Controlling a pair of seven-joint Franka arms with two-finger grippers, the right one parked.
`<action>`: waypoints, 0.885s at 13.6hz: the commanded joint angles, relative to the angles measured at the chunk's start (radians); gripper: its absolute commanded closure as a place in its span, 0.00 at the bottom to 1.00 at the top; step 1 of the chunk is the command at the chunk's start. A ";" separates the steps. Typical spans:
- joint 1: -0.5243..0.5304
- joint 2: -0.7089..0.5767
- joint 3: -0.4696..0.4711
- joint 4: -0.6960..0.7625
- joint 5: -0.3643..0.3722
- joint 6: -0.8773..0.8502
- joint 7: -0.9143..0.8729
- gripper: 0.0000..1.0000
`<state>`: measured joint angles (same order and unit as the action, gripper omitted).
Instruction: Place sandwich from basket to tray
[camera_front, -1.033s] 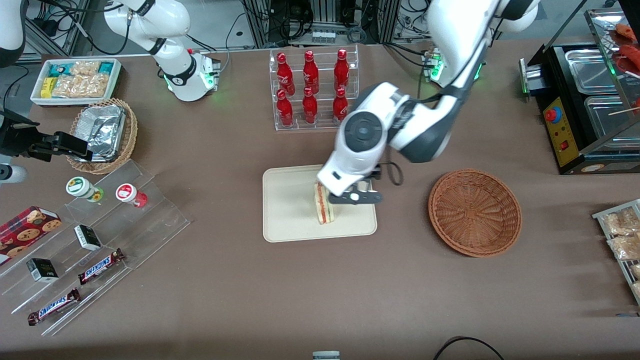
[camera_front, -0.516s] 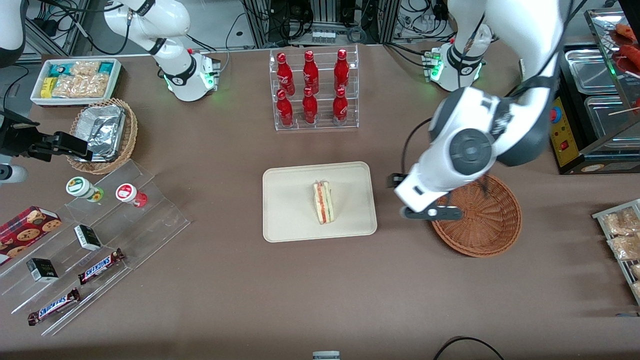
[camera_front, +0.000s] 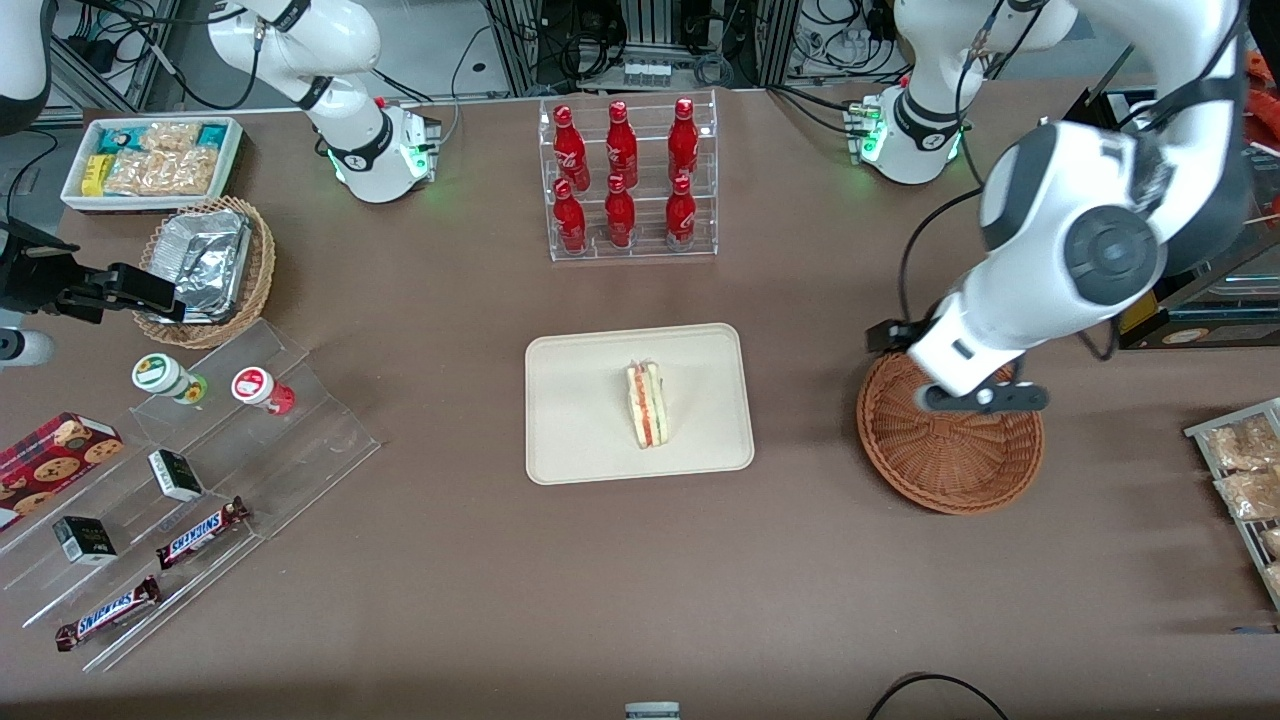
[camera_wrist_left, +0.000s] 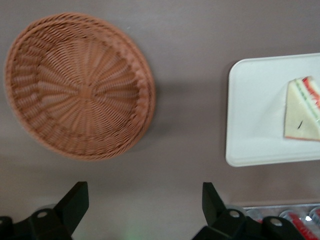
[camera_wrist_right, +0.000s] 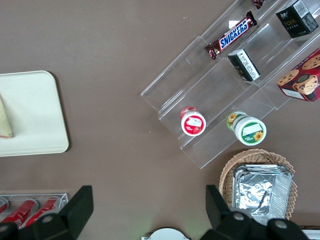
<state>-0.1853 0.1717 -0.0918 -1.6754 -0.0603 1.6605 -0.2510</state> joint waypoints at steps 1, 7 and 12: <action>0.070 -0.128 -0.013 -0.095 0.011 -0.039 0.047 0.00; 0.136 -0.224 0.007 -0.084 0.075 -0.152 0.142 0.00; 0.136 -0.258 0.144 0.015 0.082 -0.232 0.275 0.00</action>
<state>-0.0536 -0.0717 0.0302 -1.7027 0.0142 1.4712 -0.0209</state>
